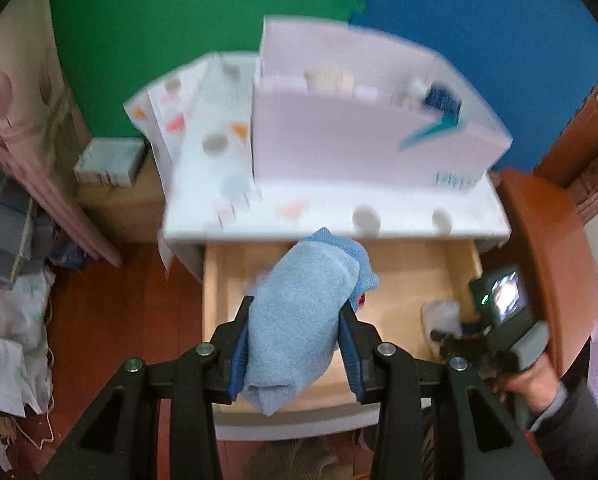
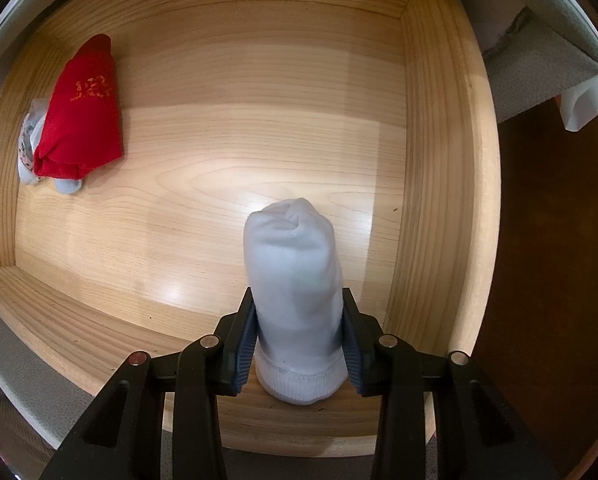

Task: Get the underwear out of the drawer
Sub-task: 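Lift the light blue sock with the left gripper over the white box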

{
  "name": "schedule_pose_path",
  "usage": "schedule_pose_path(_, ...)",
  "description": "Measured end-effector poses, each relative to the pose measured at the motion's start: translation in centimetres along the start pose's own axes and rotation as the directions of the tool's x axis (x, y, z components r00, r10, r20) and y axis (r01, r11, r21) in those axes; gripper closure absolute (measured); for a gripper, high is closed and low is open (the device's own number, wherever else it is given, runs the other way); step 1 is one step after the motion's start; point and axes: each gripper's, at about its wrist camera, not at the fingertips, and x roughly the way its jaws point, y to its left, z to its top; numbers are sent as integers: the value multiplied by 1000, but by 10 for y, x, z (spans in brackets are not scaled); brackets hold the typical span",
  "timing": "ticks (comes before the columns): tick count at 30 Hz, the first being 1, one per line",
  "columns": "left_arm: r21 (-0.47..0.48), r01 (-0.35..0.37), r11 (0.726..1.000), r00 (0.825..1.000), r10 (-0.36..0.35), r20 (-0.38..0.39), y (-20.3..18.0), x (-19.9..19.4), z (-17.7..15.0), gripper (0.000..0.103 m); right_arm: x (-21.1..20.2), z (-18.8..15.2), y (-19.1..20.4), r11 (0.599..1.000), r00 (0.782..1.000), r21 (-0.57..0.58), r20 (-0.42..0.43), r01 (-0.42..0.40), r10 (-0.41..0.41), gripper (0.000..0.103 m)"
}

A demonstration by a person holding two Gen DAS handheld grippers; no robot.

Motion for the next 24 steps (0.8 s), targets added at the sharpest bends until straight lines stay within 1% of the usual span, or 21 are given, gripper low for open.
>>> schedule_pose_path(4,-4,-18,1000,995,19,95,3,-36,36,64,1,1,3,1000,1000,0,0,4,-4,68)
schedule_pose_path(8,0,-35,999,985,34,169,-2,-54,80,64,1,1,4,1000,1000,1,0,2,-2,68)
schedule_pose_path(11,20,-48,999,975,42,218,-11,-59,113,64,2,1,4,1000,1000,0,0,0,0,68)
schedule_pose_path(14,50,-62,997,966,48,254,-22,-52,139,64,2,0,1,1000,1000,2,0,-6,6,68)
schedule_pose_path(16,68,-63,996,968,44,246,-29,-40,157,64,3,-1,-1,1000,1000,1,1,-6,6,68)
schedule_pose_path(19,90,-85,992,977,66,203,-38,-8,179,64,4,-2,-2,1000,1000,1,1,-7,7,68)
schedule_pose_path(21,99,-109,989,979,89,183,-42,10,185,64,4,-2,-2,1000,1000,2,1,-7,7,68)
schedule_pose_path(24,112,-118,987,985,103,136,-45,41,189,63,5,-3,-3,1000,1000,0,1,-7,7,68)
